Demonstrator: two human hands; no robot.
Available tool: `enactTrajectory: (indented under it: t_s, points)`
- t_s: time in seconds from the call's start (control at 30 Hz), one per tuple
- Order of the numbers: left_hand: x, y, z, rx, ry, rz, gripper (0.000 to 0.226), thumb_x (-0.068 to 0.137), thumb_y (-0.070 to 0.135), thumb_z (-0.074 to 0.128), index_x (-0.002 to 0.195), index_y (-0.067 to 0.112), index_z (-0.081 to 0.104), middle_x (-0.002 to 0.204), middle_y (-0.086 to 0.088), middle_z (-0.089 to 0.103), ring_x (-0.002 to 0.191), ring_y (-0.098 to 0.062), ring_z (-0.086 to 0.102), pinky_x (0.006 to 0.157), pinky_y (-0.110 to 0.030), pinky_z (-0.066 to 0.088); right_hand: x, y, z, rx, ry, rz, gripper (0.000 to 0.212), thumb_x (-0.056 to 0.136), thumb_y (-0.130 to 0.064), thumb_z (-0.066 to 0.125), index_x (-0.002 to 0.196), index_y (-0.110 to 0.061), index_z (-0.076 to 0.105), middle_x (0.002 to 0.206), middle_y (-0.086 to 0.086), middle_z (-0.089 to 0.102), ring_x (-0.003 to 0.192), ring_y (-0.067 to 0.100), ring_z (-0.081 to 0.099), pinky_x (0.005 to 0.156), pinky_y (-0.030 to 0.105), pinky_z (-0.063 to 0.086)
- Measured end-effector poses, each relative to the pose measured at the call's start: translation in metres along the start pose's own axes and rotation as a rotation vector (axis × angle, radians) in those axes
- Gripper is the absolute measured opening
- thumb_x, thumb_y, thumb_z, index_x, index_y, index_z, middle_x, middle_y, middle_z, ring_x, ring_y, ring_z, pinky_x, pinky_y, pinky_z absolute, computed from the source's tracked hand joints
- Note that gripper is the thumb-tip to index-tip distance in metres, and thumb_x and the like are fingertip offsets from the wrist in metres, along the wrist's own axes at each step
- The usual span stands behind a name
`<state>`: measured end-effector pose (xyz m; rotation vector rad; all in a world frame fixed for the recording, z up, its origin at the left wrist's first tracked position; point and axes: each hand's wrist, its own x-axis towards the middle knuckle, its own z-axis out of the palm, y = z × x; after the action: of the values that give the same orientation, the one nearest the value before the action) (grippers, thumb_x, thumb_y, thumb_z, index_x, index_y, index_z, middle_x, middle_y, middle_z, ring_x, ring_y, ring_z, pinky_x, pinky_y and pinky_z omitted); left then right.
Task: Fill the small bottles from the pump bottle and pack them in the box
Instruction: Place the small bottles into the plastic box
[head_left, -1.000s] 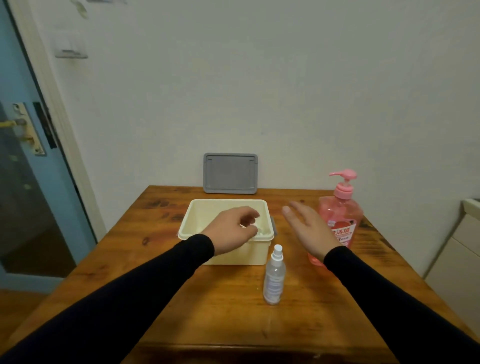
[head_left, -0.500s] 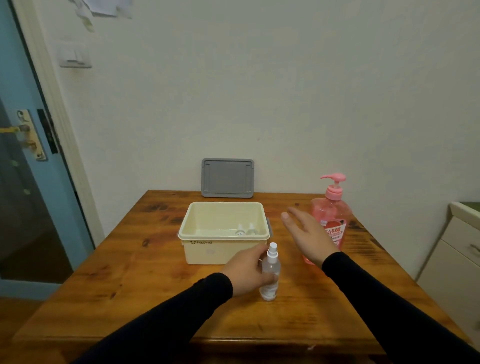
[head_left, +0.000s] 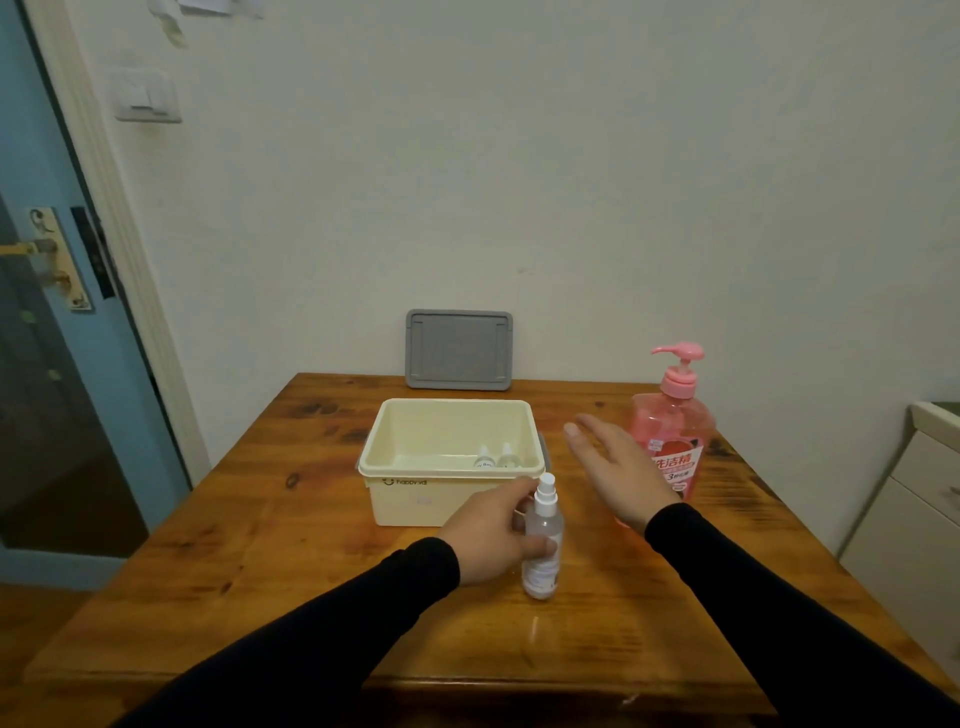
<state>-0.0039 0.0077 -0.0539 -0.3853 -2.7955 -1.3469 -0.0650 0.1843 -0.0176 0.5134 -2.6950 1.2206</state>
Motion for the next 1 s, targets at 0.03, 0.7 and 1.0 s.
enactTrajectory:
  t_s: [0.03, 0.7, 1.0]
  points:
    - [0.0, 0.003, -0.006, -0.018, 0.001, -0.001, 0.046, 0.077, 0.039, 0.074, 0.115, 0.042, 0.049, 0.102, 0.019, 0.06, 0.086, 0.006, 0.057, 0.073, -0.013, 0.048, 0.001, 0.001, 0.0, 0.001, -0.002, -0.001, 0.064, 0.092, -0.063, 0.033, 0.144, -0.026, 0.037, 0.149, -0.001, 0.038, 0.135, 0.015, 0.033, 0.103, 0.03, 0.026]
    - [0.08, -0.008, -0.145, -0.288, 0.103, -0.299, 0.027, 0.088, 0.023, 0.067, 0.111, 0.01, 0.06, 0.1, -0.008, 0.07, 0.083, -0.016, 0.071, 0.066, -0.025, 0.056, 0.057, 0.013, 0.017, 0.038, -0.033, 0.003, 0.073, 0.087, -0.067, 0.031, 0.145, -0.023, 0.036, 0.151, 0.0, 0.036, 0.137, 0.013, 0.029, 0.103, 0.027, 0.023]
    - [0.118, -0.066, -0.125, -0.172, -0.021, -0.556, 0.029, 0.087, 0.028, 0.068, 0.105, 0.006, 0.062, 0.091, -0.009, 0.073, 0.078, -0.019, 0.072, 0.068, -0.032, 0.059, 0.085, 0.028, 0.033, 0.074, -0.051, 0.058, 0.073, 0.086, -0.069, 0.031, 0.145, -0.027, 0.035, 0.152, -0.002, 0.033, 0.138, 0.013, 0.029, 0.101, 0.027, 0.022]
